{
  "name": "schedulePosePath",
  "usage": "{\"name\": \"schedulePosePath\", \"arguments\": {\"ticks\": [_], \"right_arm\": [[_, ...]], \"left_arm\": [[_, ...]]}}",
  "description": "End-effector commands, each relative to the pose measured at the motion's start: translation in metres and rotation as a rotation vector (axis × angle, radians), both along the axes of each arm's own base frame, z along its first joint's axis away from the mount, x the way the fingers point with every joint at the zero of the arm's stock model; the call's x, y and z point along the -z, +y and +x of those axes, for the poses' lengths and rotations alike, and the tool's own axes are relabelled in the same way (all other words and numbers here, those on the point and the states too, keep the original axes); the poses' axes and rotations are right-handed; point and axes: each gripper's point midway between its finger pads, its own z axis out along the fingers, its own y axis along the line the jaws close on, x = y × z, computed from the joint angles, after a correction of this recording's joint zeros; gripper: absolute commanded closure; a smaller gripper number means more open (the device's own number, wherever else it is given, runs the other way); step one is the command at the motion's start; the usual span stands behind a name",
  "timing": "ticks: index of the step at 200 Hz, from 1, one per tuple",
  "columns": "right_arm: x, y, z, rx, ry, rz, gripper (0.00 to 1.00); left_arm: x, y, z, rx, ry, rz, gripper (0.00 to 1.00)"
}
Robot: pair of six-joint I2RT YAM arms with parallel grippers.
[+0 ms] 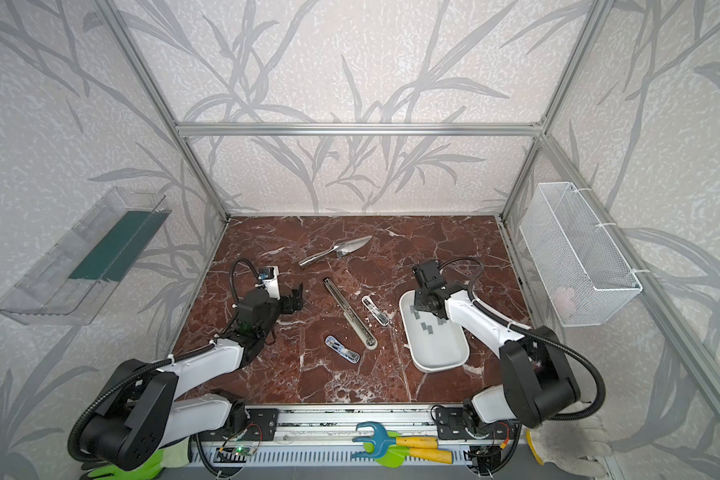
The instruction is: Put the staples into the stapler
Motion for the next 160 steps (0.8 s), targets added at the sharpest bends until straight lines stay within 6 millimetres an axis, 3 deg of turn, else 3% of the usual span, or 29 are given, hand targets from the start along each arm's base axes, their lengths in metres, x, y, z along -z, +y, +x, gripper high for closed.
{"name": "schedulePosePath", "arguments": {"ticks": [1,27,53,72,108,122,145,160], "right_arm": [[-0.023,0.01,-0.004,-0.077,-0.104,0.02,0.9],[-0.055,0.044,-0.018,-0.234,-0.255,0.065,0.9],[-0.085,0.1,-0.043,-0.474,-0.402,0.089,0.9],[-0.093,0.143,-0.065,-0.651,-0.469,0.077,0.9],[-0.075,0.21,-0.103,-0.909,-0.471,0.022,0.92],[-0.065,0.223,-0.11,-0.948,-0.445,0.039,0.92],[-0.051,0.236,-0.119,-1.01,-0.426,0.089,0.92],[-0.044,0.238,-0.119,-1.019,-0.418,0.086,0.92]], "left_arm": [[-0.005,-0.005,-0.001,0.024,-0.028,-0.014,0.06],[-0.005,-0.007,0.0,0.039,-0.027,-0.013,0.06],[-0.005,-0.012,-0.001,0.064,-0.031,-0.012,0.06],[-0.006,-0.02,-0.005,0.113,-0.035,-0.024,0.07],[0.012,-0.021,-0.034,0.08,0.207,-0.166,0.07],[0.014,-0.032,-0.046,0.152,0.232,-0.194,0.07],[0.018,-0.026,-0.051,0.141,0.208,-0.172,0.02],[0.014,-0.034,-0.054,0.201,0.179,-0.18,0.01]]}}
